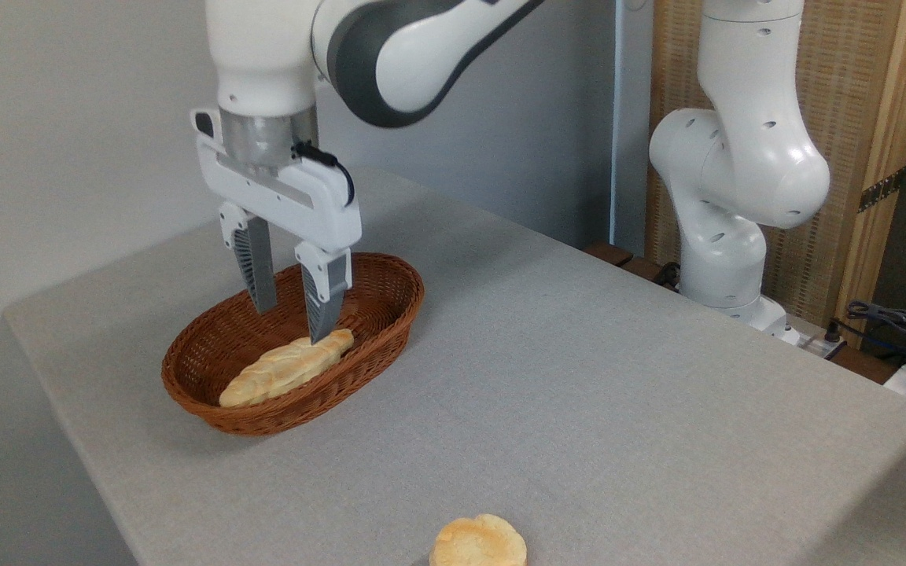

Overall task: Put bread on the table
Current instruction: 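Lower the open gripper into the woven basket over the braided bread roll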

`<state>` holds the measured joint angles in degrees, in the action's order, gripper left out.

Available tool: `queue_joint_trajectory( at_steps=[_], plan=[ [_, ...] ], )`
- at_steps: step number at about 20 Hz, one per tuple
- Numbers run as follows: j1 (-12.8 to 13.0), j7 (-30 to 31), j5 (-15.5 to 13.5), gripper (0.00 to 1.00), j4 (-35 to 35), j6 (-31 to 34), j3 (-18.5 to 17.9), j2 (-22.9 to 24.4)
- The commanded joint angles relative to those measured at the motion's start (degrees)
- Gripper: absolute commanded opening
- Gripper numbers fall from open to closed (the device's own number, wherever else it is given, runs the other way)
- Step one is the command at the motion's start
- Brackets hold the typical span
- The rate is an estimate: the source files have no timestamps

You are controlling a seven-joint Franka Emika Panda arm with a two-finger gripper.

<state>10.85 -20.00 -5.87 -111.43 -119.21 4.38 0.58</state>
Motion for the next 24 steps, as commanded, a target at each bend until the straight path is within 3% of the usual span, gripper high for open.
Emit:
queue_joint_trajectory(
  at_steps=[1, 4, 16, 20, 21, 24],
  plan=[
    [0.75, 0.40, -1.07, 1.00, -3.78, -5.14, 0.10, -0.66],
    [1.10, 0.57, -1.07, 1.00, -5.72, -9.80, 1.07, -1.63],
    [1.10, 0.04, -0.37, 1.00, -8.36, -14.21, 2.74, -3.65],
    [1.10, -1.18, -0.37, 0.52, -8.45, -14.21, 2.74, -3.65],
    [1.10, -1.36, -0.45, 0.47, -8.45, -14.12, 2.74, -3.57],
    [1.01, -1.36, -0.45, 0.46, -8.45, -13.68, 2.74, -3.56]
  ],
)
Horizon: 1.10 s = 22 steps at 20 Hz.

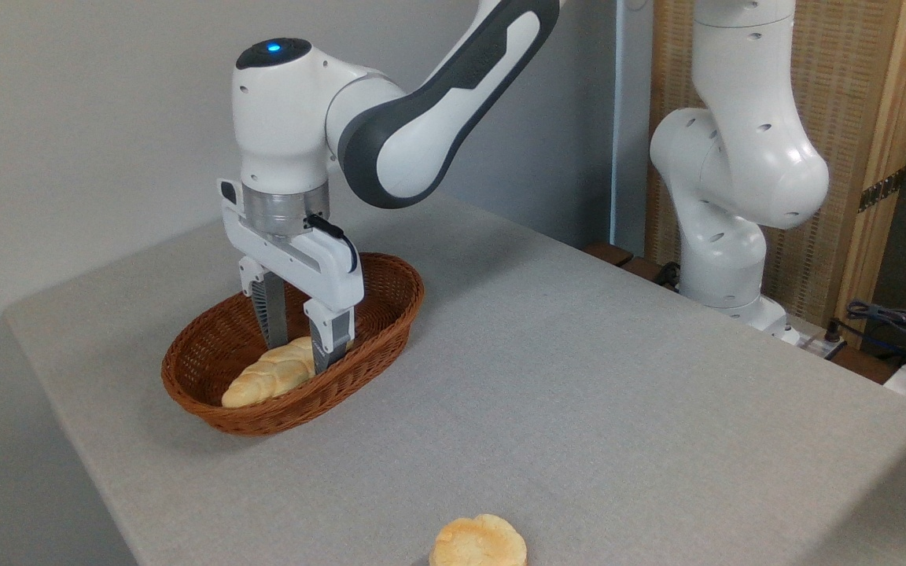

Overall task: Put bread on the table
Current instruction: 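Close the gripper on the braided bread roll and lift it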

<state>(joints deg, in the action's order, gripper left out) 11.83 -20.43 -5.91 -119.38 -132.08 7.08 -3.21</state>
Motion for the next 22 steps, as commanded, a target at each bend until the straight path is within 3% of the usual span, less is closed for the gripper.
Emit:
queue_joint_trajectory(
  at_steps=[1, 7, 11, 15, 20, 22],
  plan=[
    [0.04, -1.02, -0.42, 0.46, -0.50, -0.81, 0.04, 0.22],
    [-0.05, -0.93, -0.42, 0.46, -0.32, 0.24, -0.48, 0.92],
    [-0.31, -1.02, -0.68, 0.46, 1.95, 5.59, -1.44, 2.24],
    [-0.31, -5.14, -0.95, 0.46, 10.38, 18.76, -2.68, 2.24],
    [-0.31, -7.87, -0.95, 0.47, 15.31, 28.01, -4.44, 2.24],
    [-0.31, -11.72, -0.16, 0.49, 16.02, 32.40, -6.10, 2.68]
  ],
)
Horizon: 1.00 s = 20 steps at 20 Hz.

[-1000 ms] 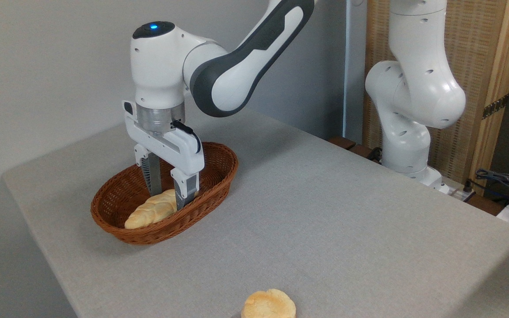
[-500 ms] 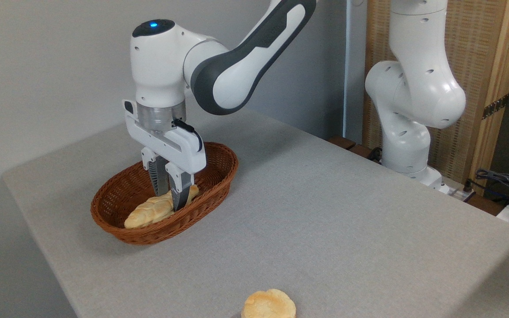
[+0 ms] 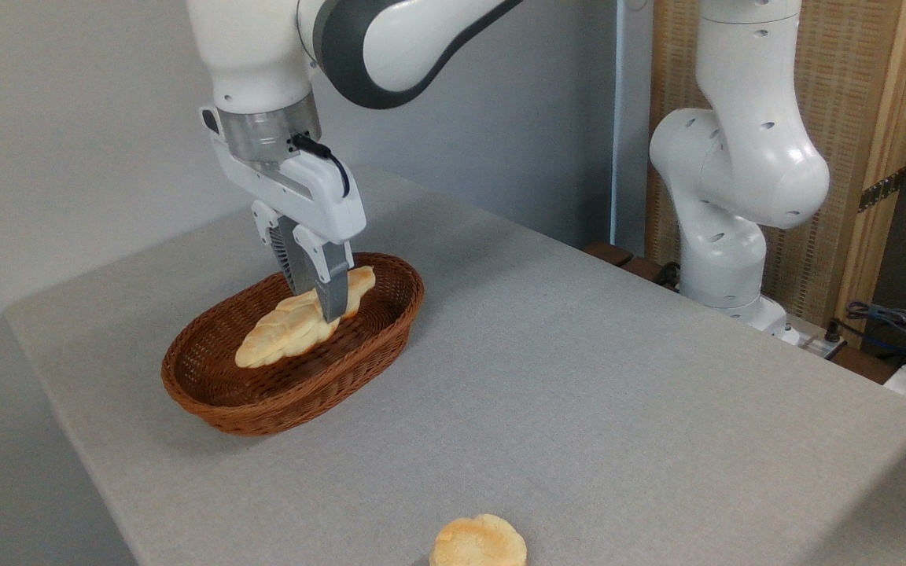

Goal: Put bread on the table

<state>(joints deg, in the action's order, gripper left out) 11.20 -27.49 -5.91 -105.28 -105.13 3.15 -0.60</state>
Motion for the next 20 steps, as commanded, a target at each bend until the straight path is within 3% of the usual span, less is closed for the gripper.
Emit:
queue_joint_trajectory(
  at_steps=[1, 4, 6, 8, 9, 20],
  plan=[
    [0.32, -6.50, 0.71, 0.51, 1.31, 6.76, -2.80, 1.81],
    [0.40, -13.35, 2.04, 0.56, -2.99, 8.01, -7.70, 7.62],
    [0.40, -15.04, 4.66, 0.60, -3.27, 8.09, -10.34, 8.68],
    [0.49, -15.05, 7.39, 0.94, -3.62, 8.18, -11.68, 8.69],
    [0.49, -14.87, 8.71, 1.00, -3.88, 8.70, -11.77, 8.77],
    [0.49, -15.04, 9.69, 1.00, -3.45, 10.73, -13.44, 8.77]
  ],
)
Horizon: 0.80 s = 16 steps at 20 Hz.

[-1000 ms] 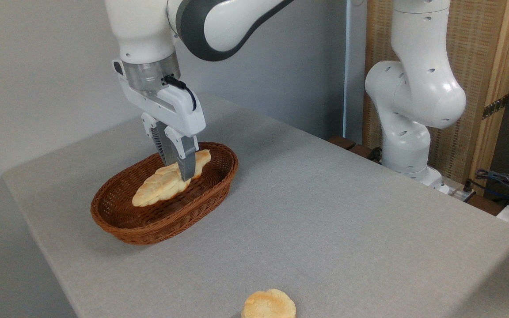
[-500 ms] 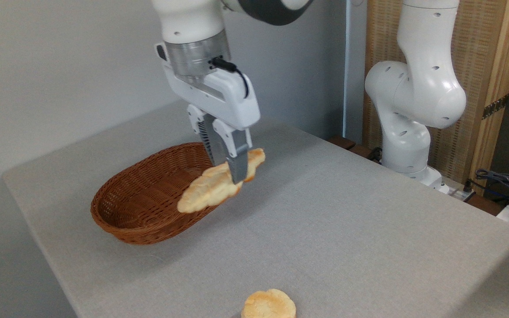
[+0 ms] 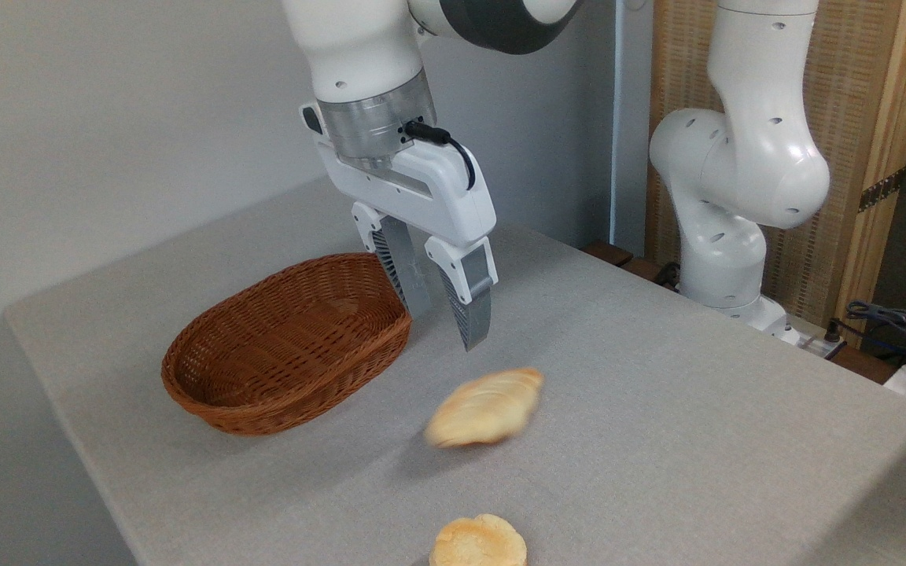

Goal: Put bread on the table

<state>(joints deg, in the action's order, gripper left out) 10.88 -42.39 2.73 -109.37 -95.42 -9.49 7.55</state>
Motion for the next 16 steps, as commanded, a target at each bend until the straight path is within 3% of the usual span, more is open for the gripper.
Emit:
queue_joint_trajectory(
  at_steps=[1, 5, 8, 12, 13, 14, 16],
  plan=[
    [0.81, -0.06, 0.96, 1.00, 0.99, 1.03, -1.49, 0.62],
    [0.99, 0.38, -2.19, 1.00, 4.68, 1.12, -2.20, 0.19],
    [0.90, 0.56, -7.02, 1.00, 10.47, 1.12, -2.29, -2.36],
    [1.25, 1.60, -7.56, 1.00, 13.64, 1.12, -1.32, -4.47],
    [1.16, 3.09, -7.48, 1.00, 13.91, 1.12, 0.07, -4.56],
    [0.20, 3.63, -6.87, 1.00, 13.92, 1.20, 4.17, -4.65],
    [-4.18, 3.81, -6.77, 1.00, 13.83, 1.20, 10.16, -4.65]
  ],
)
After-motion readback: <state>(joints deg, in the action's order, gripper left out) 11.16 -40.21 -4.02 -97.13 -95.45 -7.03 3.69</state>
